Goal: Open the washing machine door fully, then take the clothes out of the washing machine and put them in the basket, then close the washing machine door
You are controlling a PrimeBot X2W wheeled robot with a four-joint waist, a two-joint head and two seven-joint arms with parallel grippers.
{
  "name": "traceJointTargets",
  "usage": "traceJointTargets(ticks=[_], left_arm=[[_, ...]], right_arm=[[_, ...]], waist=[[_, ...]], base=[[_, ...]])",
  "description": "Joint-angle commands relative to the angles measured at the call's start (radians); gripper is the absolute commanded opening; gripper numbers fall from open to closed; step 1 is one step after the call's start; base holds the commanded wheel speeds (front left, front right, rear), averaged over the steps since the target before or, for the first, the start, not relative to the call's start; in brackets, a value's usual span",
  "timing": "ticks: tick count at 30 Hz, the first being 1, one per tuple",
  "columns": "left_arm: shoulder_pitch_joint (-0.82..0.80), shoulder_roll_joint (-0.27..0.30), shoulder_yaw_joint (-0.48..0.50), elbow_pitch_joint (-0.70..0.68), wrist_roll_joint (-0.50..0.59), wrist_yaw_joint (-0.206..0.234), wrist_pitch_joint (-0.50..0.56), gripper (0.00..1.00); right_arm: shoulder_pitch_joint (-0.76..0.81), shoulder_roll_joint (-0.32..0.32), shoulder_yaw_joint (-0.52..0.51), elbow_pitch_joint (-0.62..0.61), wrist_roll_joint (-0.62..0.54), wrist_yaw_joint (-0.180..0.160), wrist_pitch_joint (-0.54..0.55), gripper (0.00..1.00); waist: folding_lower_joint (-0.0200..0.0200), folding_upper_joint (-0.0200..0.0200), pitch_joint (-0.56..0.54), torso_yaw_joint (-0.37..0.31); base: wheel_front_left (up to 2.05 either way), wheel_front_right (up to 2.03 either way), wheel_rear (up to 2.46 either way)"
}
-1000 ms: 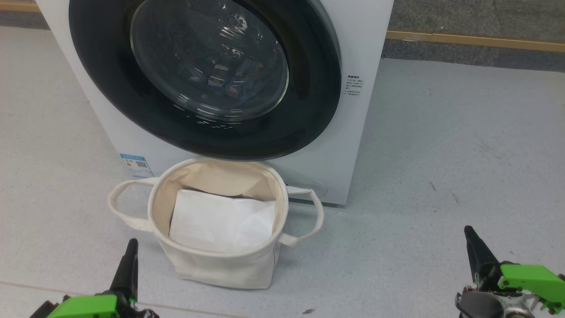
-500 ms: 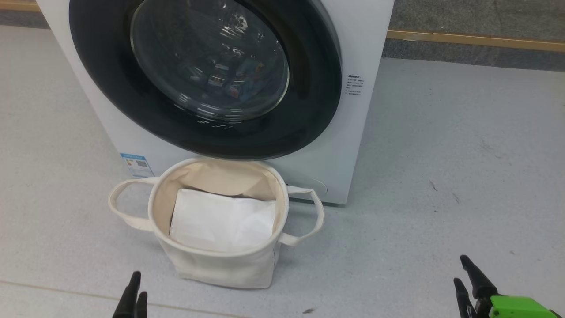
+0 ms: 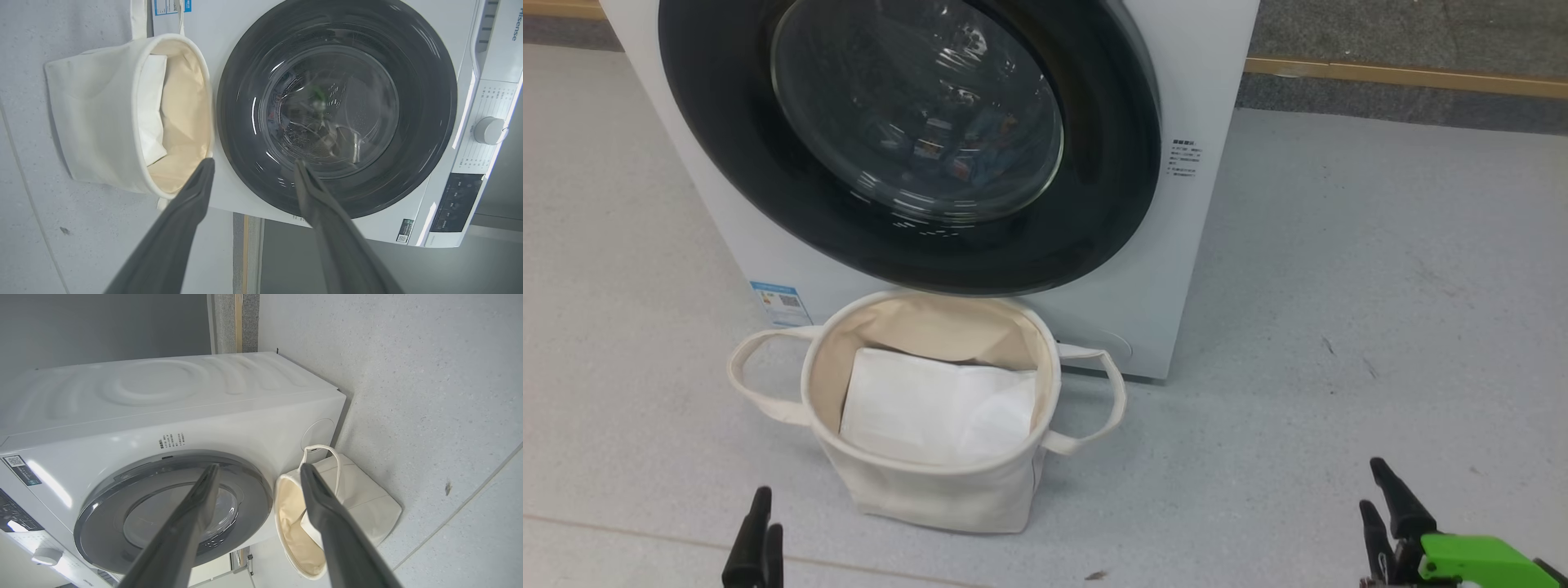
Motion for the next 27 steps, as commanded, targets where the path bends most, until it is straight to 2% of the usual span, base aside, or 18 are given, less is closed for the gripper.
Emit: traceJointTargets(ticks=[1,9,27], left_arm=[[-0.051,0.018,0.012,-0.04,0.021,-0.001,-0.009,1.0],[-0.066,0.046,-0.003,-0.055,0.116,0.007,-0.034,1.0],[-0.14,0.131,-0.111,-0.088,0.462,0.066,-0.084,1.0]], right_arm=[[-0.061,-0.004,0.008,-0.041,-0.014,0.0,-0.011,1.0],[-0.085,-0.005,0.027,-0.068,-0.143,0.0,-0.034,1.0],[-0.155,-0.007,0.117,-0.114,-0.654,0.0,-0.087,1.0]], waist=[[-0.0002,0.0,0.0,0.001],[-0.0002,0.0,-0.002,0.007],[-0.0002,0.0,-0.003,0.021]], base=[[0.0,0.0,0.0],[0.0,0.0,0.0],[0.0,0.0,0.0]])
